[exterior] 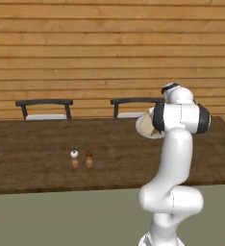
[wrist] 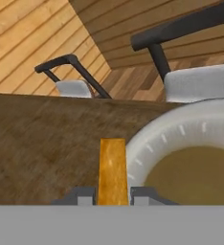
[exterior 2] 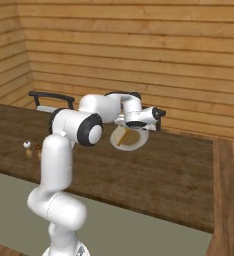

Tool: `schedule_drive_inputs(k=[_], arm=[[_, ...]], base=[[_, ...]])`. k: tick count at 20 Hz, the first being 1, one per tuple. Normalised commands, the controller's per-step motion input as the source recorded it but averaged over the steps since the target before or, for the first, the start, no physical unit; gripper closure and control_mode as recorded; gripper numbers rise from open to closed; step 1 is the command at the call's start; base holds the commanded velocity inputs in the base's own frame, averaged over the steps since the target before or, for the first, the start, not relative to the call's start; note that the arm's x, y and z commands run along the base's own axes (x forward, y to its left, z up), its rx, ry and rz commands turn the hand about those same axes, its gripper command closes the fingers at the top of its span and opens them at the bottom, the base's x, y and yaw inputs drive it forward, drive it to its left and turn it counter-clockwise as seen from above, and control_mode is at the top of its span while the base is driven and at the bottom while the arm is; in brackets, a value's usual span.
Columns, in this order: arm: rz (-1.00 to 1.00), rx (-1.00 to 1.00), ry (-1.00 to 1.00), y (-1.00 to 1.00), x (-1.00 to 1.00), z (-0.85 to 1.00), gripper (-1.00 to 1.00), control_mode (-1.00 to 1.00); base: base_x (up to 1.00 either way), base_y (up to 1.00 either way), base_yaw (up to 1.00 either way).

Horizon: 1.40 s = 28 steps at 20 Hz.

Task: Start the toaster. Once the lever pops up, take the bread to the plate on the dining counter.

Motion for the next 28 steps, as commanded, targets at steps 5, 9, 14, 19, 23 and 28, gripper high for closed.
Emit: schedule_drive_inputs(k=[5,9,14,19,23,28], arm=[[-0.07,-0.02,-0.01,0.00,0.01,-0.12,1.00,-1.00],[-0.04,-0.04,0.00,0.00,0.00,-0.25,-1.00,-1.00],[-0.04,-0.07,0.00,-0.02,0.00,-0.04,-1.00,-1.00],[-0.03,-0.17,0.00,-0.08,0.00,0.00,-1.00,-1.00],[-0.04,-0.23,0.00,-0.40,0.00,0.00,-1.00,-1.00],[-0.08,-0.25,0.00,-0.33,0.00,0.00,-1.00,-1.00]], base=[[0.00,0.00,0.00],[0.00,0.00,0.00],[0.00,0.00,0.00],[0.00,0.00,0.00],[0.00,0.00,0.00],[0.00,0.00,0.00]])
